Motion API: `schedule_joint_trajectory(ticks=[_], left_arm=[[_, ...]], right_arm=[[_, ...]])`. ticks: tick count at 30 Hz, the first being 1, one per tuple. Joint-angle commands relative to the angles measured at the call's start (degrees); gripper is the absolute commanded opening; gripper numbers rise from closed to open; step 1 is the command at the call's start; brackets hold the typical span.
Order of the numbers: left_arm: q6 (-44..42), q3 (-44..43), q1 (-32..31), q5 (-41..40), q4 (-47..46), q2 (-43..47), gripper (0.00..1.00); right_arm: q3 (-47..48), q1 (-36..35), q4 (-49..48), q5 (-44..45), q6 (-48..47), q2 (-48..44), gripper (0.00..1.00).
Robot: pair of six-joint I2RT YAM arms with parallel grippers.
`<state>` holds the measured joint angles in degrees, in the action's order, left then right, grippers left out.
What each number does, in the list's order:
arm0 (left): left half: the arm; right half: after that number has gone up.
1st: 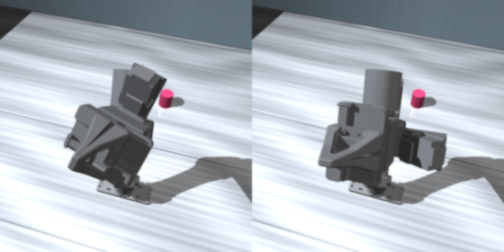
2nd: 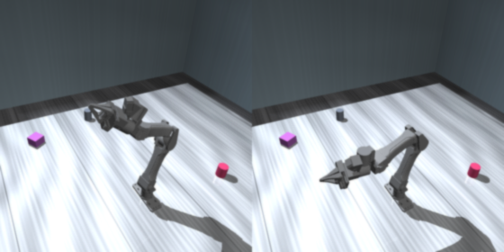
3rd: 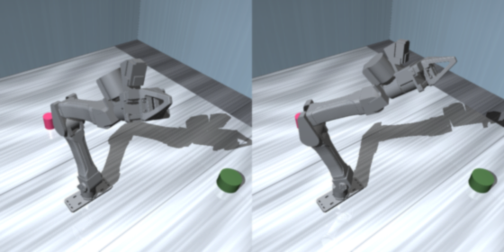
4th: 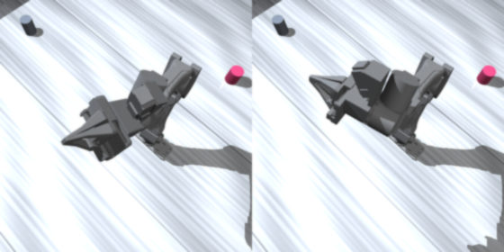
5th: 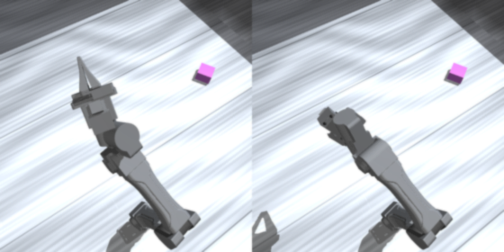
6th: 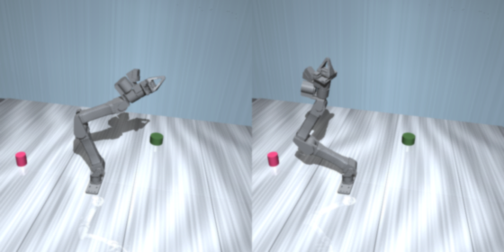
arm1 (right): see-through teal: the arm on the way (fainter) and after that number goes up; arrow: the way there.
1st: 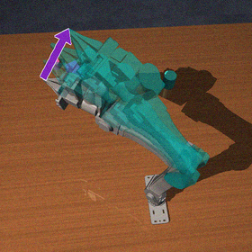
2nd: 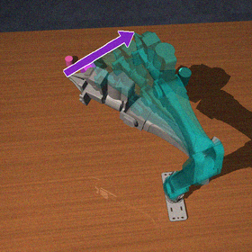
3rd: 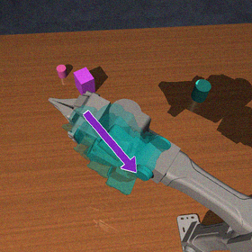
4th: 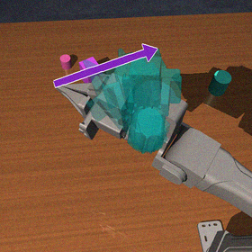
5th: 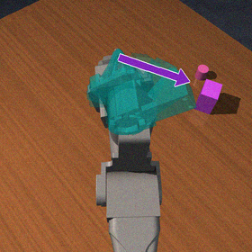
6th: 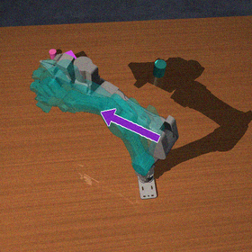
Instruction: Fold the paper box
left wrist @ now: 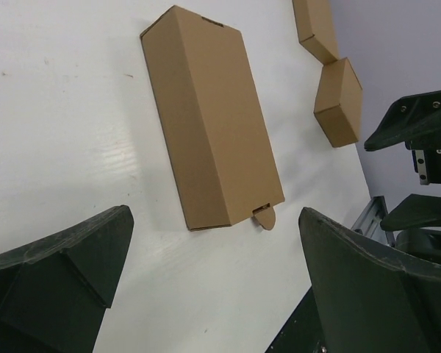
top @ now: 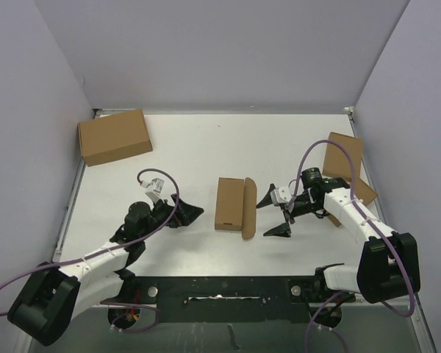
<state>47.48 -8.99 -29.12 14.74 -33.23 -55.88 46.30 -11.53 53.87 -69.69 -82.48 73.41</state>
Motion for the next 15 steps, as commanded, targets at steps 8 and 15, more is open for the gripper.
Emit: schedule_joint_trajectory(ticks=[8,15], left_arm=[[-3.6,-6.1,0.2,5.8,-0.4,-6.3,0.92],[-4.9,-10.6,-2.1,3.8,-2.0,-14.4,0.87]], right_arm=[[-2.3,-2.6,-3.3,5.7,-4.6,-1.9,0.91],[-5.8,-14.1,-15.1,18.2,0.4,1.7,0.76]])
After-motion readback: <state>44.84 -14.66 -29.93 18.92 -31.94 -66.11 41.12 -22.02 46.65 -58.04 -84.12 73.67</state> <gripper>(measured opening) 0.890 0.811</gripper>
